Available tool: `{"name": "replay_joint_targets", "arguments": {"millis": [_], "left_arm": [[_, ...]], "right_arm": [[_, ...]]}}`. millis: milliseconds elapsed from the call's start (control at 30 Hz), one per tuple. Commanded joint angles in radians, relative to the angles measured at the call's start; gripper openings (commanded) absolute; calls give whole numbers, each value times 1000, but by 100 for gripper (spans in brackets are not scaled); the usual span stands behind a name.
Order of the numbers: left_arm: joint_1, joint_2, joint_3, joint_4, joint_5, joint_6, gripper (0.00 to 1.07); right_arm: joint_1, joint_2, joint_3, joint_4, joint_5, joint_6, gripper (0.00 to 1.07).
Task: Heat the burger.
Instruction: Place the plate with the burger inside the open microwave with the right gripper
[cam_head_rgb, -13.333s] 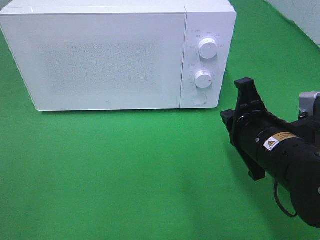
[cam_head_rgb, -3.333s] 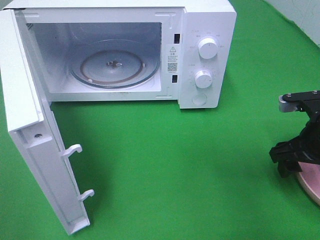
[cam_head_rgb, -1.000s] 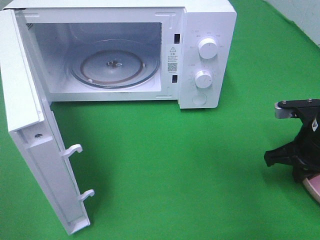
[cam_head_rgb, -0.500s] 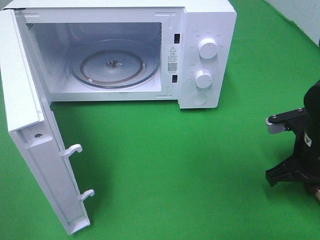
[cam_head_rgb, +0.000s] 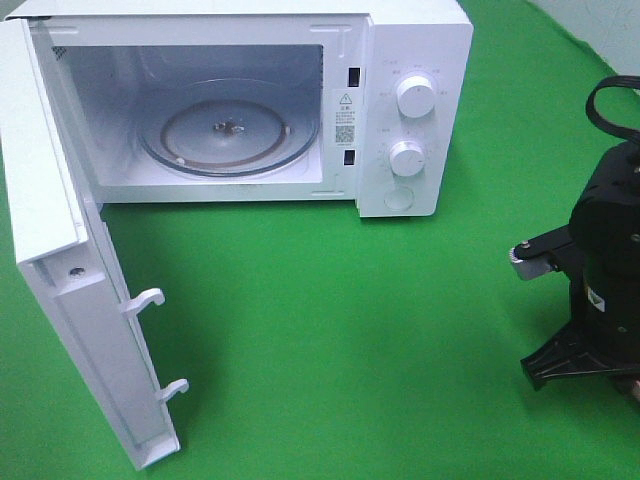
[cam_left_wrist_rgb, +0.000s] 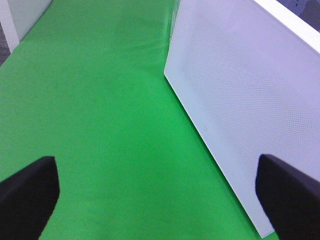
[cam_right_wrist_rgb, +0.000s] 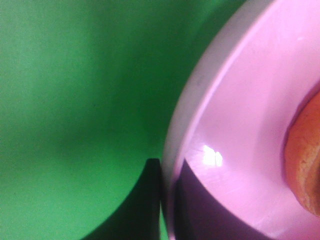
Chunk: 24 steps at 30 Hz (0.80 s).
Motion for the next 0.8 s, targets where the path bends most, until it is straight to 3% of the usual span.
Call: {"name": "replay_joint_targets", "arguments": {"millis": [33, 333, 800], "left_arm": [[-1, -1, -1, -3, -7, -5, 100], [-1, -1, -1, -3, -7, -5, 100], [-1, -1, -1, -3, -7, -5, 100]], "right_arm": [[19, -7, 11, -55, 64, 24, 0], [101, -22, 36, -61, 108, 31, 0], [196, -181, 88, -53, 182, 38, 0]]}}
